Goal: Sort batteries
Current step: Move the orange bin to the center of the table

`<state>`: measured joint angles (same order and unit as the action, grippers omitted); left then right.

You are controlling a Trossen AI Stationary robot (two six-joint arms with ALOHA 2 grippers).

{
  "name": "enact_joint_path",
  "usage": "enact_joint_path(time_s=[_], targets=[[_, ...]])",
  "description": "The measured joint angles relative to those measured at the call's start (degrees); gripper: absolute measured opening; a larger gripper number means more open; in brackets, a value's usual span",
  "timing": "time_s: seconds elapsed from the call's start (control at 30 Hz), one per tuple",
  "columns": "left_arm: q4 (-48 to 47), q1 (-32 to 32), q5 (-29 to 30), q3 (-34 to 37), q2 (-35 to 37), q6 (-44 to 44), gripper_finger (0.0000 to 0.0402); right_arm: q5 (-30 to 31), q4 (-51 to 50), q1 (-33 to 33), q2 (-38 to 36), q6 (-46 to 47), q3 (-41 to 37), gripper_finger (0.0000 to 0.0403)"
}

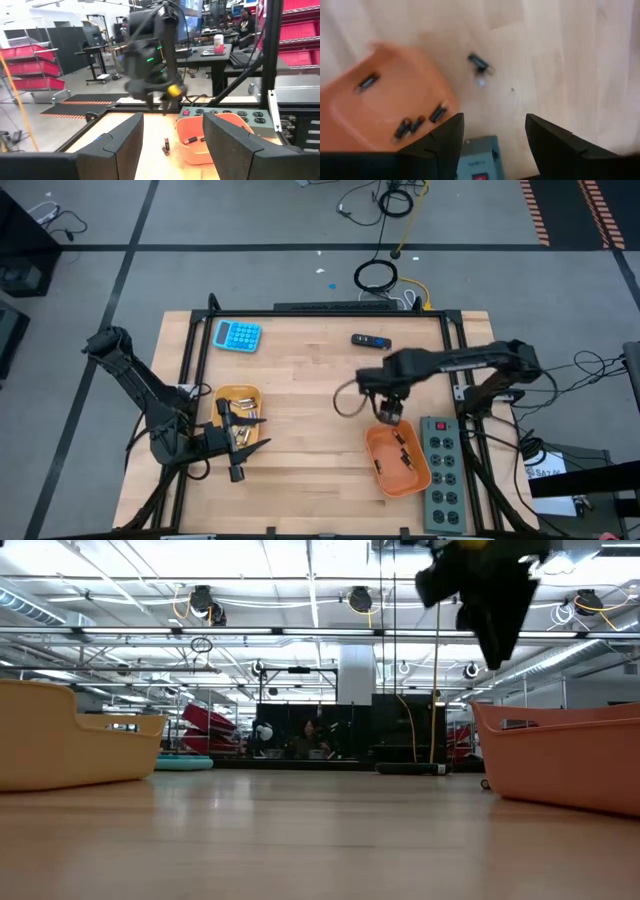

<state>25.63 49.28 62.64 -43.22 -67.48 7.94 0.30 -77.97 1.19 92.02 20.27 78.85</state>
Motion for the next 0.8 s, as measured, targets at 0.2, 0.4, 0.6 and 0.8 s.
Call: enact_joint_path(time_s=[0.2,0.4,0.6,0.8], targets=[[1.98,-0.18,5.3,0.0,0.03,2.21,0.0214,3.49,6.95,9.55,-0.65,-9.19,-0.04,0.0203],[3.98,-1.15,6.0,0.0,0.02,2.94,0.0214,7.88,8.9,13.05,4.38,-17.08,-0.04,0.0203],[3.95,-1.68,6.02,0.0,0.02,2.96,0.0214,10.75,8.64,15.88,13.17,-24.02,-0.06,0.0203],[3.89,-1.68,6.01,0.0,0.02,3.09,0.0214,9.59,11.46,15.54,17.32,-24.52,0.46,0.0198]])
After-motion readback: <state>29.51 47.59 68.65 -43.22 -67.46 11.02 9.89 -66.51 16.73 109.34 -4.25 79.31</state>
